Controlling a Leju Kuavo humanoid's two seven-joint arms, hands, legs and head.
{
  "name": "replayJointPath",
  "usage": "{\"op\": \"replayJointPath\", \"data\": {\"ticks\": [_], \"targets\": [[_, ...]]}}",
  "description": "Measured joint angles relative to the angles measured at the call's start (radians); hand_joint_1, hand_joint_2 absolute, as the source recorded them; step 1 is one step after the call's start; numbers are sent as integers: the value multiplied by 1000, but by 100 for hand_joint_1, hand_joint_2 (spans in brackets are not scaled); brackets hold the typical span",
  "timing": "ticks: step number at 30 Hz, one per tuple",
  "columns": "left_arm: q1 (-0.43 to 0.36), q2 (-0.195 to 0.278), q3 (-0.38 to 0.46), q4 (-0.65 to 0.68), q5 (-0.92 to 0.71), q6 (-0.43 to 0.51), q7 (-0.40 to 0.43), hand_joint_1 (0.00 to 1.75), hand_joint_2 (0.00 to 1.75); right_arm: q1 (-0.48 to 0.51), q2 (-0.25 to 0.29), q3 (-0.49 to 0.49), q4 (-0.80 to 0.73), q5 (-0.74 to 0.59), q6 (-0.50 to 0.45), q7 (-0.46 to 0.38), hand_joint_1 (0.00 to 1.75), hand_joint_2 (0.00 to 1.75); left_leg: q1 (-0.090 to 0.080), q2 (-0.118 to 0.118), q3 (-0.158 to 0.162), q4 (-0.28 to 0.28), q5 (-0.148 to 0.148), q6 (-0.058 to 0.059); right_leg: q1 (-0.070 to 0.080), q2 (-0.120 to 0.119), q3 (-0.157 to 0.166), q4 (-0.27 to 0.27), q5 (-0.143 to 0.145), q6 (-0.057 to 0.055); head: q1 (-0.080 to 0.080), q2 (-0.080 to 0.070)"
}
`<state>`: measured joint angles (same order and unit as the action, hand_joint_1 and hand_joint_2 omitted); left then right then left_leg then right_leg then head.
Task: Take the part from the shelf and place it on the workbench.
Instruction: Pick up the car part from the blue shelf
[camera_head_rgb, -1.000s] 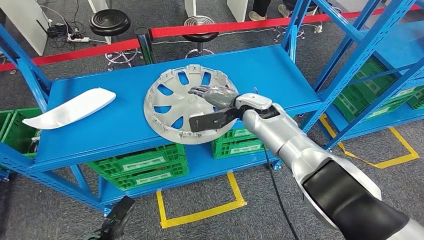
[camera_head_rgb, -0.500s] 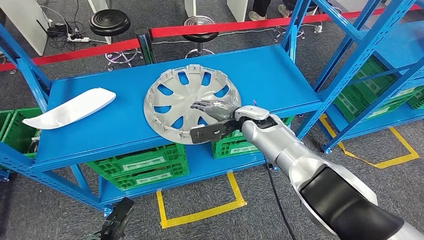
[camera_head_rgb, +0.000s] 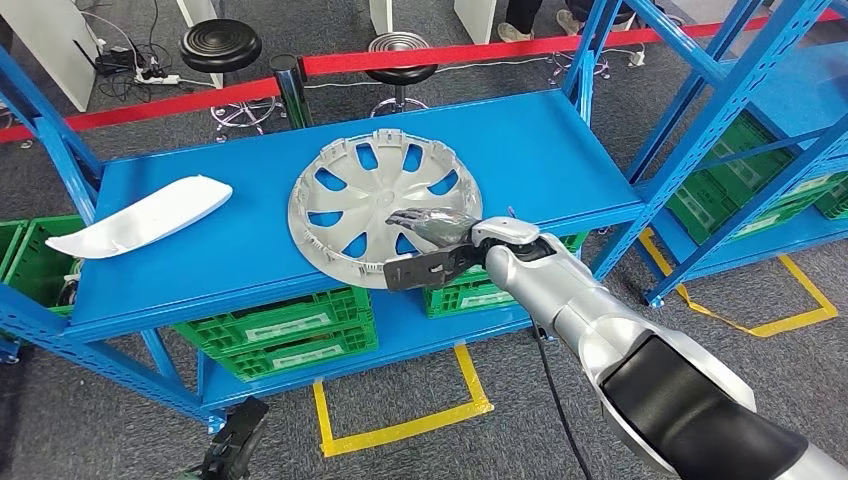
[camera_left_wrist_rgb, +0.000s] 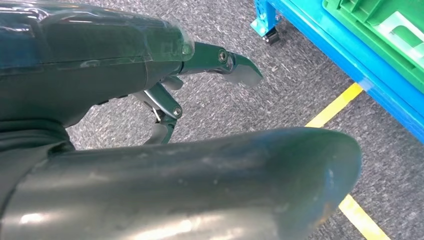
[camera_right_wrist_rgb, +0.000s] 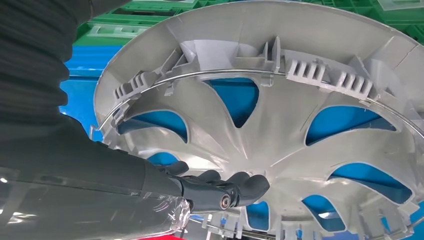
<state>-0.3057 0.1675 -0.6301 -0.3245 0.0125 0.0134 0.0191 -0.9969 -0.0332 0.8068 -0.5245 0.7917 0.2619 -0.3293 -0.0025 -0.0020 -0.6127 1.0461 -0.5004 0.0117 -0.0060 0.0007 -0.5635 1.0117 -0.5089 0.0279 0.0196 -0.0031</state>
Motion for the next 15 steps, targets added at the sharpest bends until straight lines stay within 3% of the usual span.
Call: {"op": "replayJointPath", "data": {"ticks": [15], "targets": [[2, -3, 0, 1, -4, 0, -5, 0, 0, 7, -8, 33, 1, 3, 0, -2, 0, 175, 0, -2, 0, 0, 0, 0, 0, 0, 0, 0, 0, 0, 0, 0]]}}
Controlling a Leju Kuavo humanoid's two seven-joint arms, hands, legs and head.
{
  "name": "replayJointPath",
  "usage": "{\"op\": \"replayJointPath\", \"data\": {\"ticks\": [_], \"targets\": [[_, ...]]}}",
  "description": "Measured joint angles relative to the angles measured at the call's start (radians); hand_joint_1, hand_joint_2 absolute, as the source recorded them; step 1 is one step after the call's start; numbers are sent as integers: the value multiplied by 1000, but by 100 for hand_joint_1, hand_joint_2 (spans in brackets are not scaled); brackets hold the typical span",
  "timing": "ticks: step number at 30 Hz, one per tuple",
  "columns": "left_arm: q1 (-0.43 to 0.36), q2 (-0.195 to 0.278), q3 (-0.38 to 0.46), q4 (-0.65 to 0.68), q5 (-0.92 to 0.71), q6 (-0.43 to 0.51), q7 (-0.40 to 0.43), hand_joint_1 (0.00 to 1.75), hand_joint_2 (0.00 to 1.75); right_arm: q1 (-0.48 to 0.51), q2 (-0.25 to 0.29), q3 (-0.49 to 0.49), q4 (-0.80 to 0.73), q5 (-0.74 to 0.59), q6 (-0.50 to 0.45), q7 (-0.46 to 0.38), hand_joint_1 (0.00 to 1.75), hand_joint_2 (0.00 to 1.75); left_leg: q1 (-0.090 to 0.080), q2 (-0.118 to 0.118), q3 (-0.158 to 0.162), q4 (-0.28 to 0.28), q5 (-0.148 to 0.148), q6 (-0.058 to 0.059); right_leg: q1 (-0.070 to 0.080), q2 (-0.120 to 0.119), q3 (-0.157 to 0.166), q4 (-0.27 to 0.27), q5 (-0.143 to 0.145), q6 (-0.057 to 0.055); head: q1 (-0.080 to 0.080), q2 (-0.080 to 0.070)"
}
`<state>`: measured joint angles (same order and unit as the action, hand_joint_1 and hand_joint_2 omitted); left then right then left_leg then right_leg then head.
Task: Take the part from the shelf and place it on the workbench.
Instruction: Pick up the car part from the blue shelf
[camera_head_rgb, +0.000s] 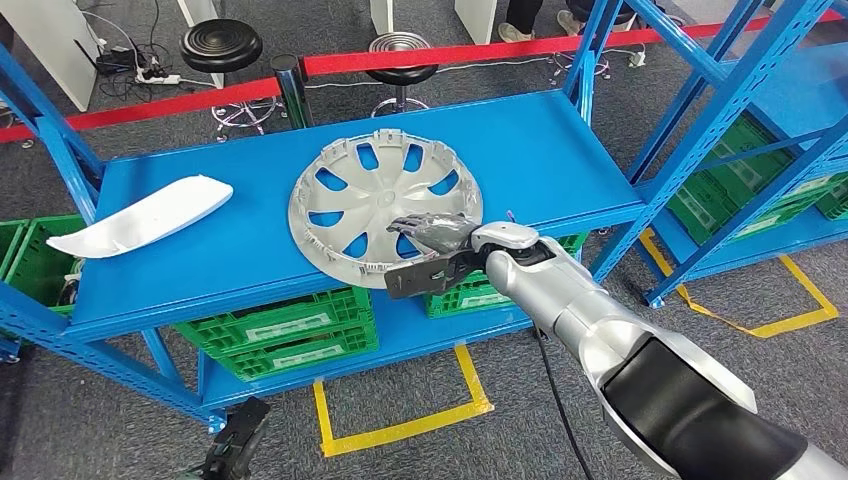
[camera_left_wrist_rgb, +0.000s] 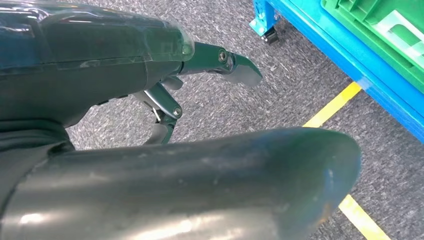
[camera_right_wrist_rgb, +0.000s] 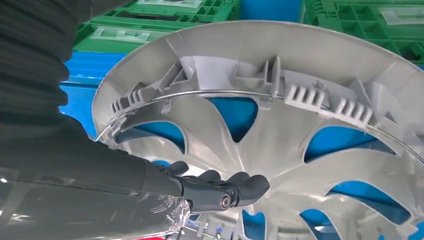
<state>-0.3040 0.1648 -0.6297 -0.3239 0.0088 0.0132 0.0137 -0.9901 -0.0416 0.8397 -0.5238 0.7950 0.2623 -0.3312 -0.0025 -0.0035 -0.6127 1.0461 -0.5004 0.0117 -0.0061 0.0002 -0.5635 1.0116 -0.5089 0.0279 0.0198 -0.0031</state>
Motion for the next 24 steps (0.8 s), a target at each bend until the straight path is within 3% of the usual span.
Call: {"op": "replayJointPath", "data": {"ticks": [24], "targets": [[-11, -9, 0, 0, -3, -1, 12, 0, 0, 5, -9, 98, -12, 152, -69, -13, 0, 175, 0, 0, 0, 0, 0, 0, 0, 0, 1, 0, 0, 0, 0, 0]]}}
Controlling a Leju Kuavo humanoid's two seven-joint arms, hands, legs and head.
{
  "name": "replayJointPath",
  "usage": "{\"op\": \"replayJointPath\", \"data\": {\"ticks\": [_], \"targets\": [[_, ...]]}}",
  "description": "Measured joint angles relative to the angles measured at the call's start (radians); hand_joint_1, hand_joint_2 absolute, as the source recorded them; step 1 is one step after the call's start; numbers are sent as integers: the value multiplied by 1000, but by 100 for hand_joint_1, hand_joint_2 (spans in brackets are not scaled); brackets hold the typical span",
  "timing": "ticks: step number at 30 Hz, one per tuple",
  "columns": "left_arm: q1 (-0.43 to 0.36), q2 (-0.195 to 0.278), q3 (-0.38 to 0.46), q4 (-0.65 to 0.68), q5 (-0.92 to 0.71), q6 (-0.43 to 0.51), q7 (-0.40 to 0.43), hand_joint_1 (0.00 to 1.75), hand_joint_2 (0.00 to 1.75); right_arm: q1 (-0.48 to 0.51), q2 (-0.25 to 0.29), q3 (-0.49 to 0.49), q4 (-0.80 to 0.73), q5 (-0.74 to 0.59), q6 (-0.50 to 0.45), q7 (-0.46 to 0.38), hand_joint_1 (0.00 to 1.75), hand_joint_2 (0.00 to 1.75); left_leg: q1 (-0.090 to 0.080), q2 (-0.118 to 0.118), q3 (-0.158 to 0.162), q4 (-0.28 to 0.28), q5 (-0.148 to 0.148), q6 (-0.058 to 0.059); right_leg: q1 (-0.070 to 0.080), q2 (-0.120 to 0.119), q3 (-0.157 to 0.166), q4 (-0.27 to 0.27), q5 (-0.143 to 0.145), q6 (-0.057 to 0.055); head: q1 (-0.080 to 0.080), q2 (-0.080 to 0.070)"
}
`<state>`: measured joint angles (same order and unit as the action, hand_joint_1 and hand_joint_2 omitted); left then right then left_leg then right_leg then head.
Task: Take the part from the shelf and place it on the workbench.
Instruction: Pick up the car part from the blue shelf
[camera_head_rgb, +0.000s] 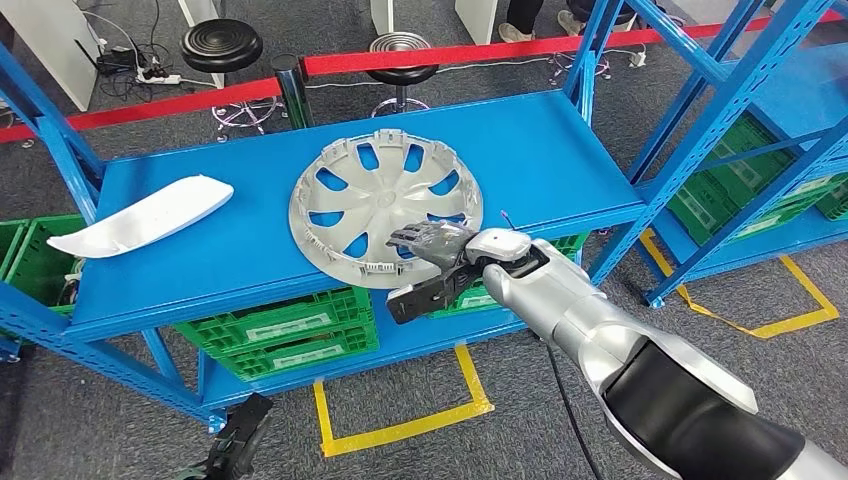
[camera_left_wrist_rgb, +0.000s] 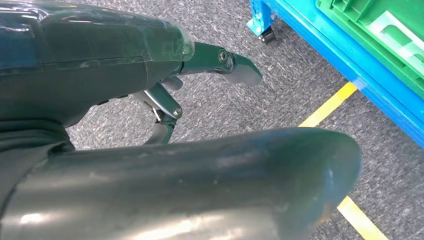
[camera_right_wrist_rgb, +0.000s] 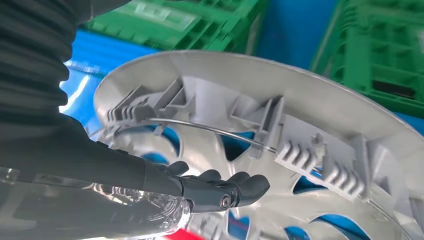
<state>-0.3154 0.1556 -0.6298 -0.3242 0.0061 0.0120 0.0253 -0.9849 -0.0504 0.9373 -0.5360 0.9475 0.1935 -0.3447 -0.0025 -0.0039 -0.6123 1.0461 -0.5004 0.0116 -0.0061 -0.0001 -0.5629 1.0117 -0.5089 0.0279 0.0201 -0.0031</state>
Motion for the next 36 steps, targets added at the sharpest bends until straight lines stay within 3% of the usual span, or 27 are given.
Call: {"op": "replayJointPath", "data": {"ticks": [7, 22, 26, 36], "targets": [[9, 1, 0, 0, 3, 0, -4, 0, 0, 26, -12, 53, 1, 122, -113, 67, 0, 175, 0, 0, 0, 0, 0, 0, 0, 0, 0, 0, 0, 0, 0, 0], [21, 1, 6, 1, 14, -6, 1, 0, 0, 50, -33, 105, 1, 243, -176, 142, 0, 175, 0, 0, 2, 0, 0, 0, 0, 0, 2, 0, 0, 0, -1, 0], [21, 2, 10, 1, 17, -6, -1, 0, 0, 54, -34, 107, -1, 271, -184, 150, 175, 175, 0, -1, 5, 0, 0, 0, 0, 0, 6, -1, -1, -2, 0, 0], [23, 2, 16, 1, 18, -6, -2, 0, 0, 58, -38, 106, -8, 293, -203, 158, 175, 175, 0, -5, 9, 0, 0, 0, 0, -5, 10, -1, -2, -3, -1, 0]]}}
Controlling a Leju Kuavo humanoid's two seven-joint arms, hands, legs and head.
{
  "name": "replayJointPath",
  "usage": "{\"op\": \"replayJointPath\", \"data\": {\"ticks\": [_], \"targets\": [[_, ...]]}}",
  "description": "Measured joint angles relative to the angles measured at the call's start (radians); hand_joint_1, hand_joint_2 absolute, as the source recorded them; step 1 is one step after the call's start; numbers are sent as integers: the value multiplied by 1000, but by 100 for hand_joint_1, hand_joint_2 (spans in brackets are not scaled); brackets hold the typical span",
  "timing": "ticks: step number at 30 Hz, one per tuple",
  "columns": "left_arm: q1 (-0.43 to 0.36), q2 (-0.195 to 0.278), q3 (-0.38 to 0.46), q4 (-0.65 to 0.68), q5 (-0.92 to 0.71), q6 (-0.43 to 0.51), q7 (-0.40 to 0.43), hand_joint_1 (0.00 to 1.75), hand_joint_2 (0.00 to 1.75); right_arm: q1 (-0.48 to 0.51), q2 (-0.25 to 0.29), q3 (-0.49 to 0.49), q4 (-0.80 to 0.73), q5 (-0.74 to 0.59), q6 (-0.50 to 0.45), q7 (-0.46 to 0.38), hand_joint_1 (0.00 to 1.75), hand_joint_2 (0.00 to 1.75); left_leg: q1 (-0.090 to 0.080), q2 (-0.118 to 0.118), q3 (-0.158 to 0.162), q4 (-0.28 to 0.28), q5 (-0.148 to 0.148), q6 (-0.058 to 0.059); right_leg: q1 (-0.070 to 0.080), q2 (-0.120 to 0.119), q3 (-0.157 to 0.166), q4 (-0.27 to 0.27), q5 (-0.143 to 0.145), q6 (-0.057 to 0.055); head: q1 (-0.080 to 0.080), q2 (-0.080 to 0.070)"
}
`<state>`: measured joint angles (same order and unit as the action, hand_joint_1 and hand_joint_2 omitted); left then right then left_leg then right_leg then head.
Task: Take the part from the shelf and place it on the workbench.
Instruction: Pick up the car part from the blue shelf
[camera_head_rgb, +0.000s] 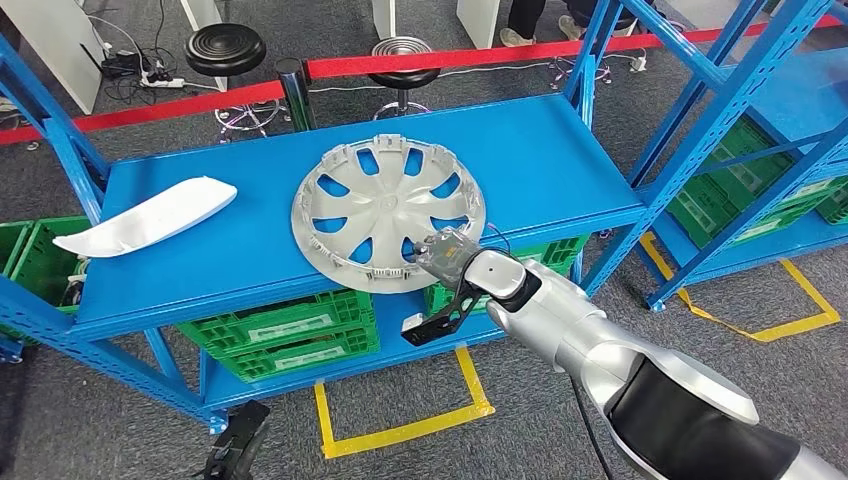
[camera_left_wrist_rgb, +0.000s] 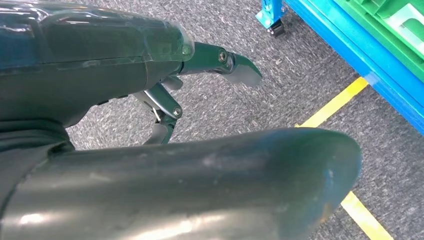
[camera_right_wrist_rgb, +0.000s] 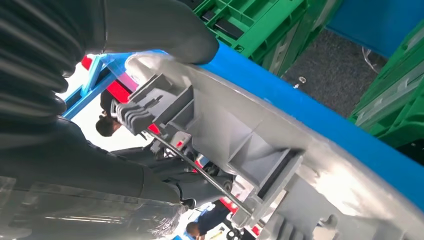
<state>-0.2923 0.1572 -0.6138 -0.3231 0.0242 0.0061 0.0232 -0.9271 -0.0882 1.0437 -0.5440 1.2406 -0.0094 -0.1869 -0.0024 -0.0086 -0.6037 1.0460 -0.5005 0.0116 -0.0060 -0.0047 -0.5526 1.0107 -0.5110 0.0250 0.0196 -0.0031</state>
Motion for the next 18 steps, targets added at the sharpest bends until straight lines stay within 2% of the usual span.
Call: {"op": "replayJointPath", "data": {"ticks": [12, 18], "targets": [[1, 0, 0, 0, 2, 0, 0, 0, 0, 0, 0, -2, -4, 8, -7, 0, 175, 175, 0, 2, 1, 0, 0, 0, 0, 0, 1, 0, 0, 0, 1, 0], [1, 0, 0, 0, 3, 0, 2, 0, 0, 7, 0, -5, -5, 15, -57, 1, 175, 175, 0, 3, 1, 0, 0, 0, 0, 0, 1, 0, 0, 0, 0, 0]]}}
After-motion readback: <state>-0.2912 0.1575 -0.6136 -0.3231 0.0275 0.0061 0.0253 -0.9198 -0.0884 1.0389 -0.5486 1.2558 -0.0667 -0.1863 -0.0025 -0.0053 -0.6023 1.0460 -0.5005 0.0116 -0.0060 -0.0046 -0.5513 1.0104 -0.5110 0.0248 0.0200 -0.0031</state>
